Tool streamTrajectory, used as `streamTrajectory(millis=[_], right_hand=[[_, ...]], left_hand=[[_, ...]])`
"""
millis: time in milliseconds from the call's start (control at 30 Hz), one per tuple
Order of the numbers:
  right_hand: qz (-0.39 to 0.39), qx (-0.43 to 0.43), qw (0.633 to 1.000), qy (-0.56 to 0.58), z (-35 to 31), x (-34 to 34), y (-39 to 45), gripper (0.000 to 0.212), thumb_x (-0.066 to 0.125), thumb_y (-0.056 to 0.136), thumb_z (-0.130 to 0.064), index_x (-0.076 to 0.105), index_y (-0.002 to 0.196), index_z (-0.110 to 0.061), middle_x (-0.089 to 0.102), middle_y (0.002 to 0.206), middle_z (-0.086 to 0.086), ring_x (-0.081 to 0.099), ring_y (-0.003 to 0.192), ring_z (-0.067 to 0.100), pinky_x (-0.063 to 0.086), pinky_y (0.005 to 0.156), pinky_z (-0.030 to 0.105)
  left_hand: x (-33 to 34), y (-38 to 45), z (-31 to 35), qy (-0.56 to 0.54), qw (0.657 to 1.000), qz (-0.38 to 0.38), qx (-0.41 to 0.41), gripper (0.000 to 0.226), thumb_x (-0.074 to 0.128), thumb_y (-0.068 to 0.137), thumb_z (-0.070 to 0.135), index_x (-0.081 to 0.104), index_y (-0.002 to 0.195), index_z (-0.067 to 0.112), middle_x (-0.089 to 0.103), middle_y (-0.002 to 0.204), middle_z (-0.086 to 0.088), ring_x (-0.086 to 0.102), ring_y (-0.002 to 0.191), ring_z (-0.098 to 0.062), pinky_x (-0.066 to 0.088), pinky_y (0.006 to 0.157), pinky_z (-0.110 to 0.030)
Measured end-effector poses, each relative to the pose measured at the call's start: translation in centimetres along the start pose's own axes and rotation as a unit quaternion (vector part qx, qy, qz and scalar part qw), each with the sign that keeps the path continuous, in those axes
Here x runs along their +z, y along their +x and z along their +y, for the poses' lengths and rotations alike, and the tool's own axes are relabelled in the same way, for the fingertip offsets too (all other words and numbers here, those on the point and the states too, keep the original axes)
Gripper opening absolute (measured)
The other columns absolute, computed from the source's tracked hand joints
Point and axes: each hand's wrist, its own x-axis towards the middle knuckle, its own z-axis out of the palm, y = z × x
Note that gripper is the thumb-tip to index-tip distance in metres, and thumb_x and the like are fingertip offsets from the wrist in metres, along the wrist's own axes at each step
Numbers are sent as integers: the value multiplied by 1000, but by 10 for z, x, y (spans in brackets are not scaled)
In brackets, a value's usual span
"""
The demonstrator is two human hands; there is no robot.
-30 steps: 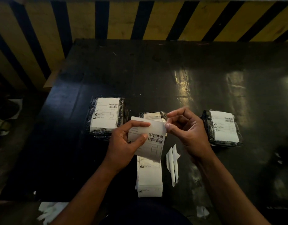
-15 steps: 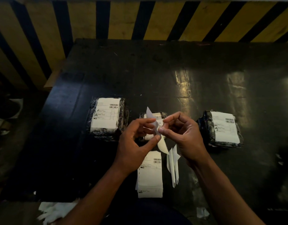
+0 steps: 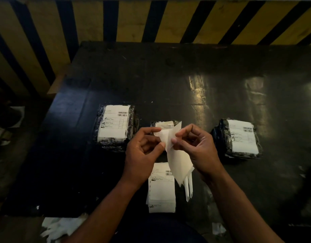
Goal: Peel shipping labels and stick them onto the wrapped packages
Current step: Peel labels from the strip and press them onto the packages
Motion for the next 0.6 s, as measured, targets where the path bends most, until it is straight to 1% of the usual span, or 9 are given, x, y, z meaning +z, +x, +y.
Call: streamTrajectory(millis=[100,200,333,433,467,533,567,600], right_hand=[[47,-11,999,-22,5,4,0,8,73,89,-1,68,92,-7,73,97,8,73,92,21,61,77,31],[92,3,996,-1,8,10,-1,10,70,91,1,71,93,-9,75,98,5,74,92,17,61,78,30],[68,15,997,31,10,20,-7,15,73,88,1,74,96,-11,77,106,3,75,96,13,61,76,25],[58,8,995,76,10,27,-11,25,74,86,3,74,107,-9,79,103,0,76,93,14,61,81,26],[60,-2,995,78,11,29,-12,30,74,87,3,73,113,-11,79,101,0,76,90,16,61,82,28],[66,-36,996,51,16,30,-14,36,75,88,-1,73,121,-16,78,101,7,75,88,26,62,84,38],[66,-57,996,28,18,30,-15,36,76,88,-3,73,121,-18,76,106,7,73,90,29,62,85,45],[65,-73,995,7,21,31,-15,34,77,87,-6,75,118,-19,74,113,5,72,94,28,61,85,49]], left_hand=[[2,1,-3,-7,999,41,16,34,71,89,-3,65,117,15,76,99,-2,75,95,-13,62,81,-27],[5,1,-8,6,998,48,34,29,68,92,-5,71,113,15,77,104,0,75,98,-10,61,82,-23],[9,-2,-13,31,996,66,55,32,64,95,-3,74,115,21,75,116,3,71,109,-7,58,88,-20],[10,-2,-17,66,992,80,77,30,64,97,1,74,118,20,73,117,4,70,110,-6,57,89,-20],[11,-2,-18,77,990,83,82,29,65,97,3,74,119,19,72,118,4,70,110,-7,58,89,-21],[11,-2,-20,89,988,89,85,27,65,97,4,74,121,16,72,118,3,70,109,-8,59,88,-23],[12,-2,-21,90,988,92,85,27,65,97,5,74,121,15,72,118,3,71,108,-9,59,88,-24],[12,-2,-23,91,988,95,85,27,65,97,5,74,121,15,72,118,3,71,107,-9,60,88,-25]])
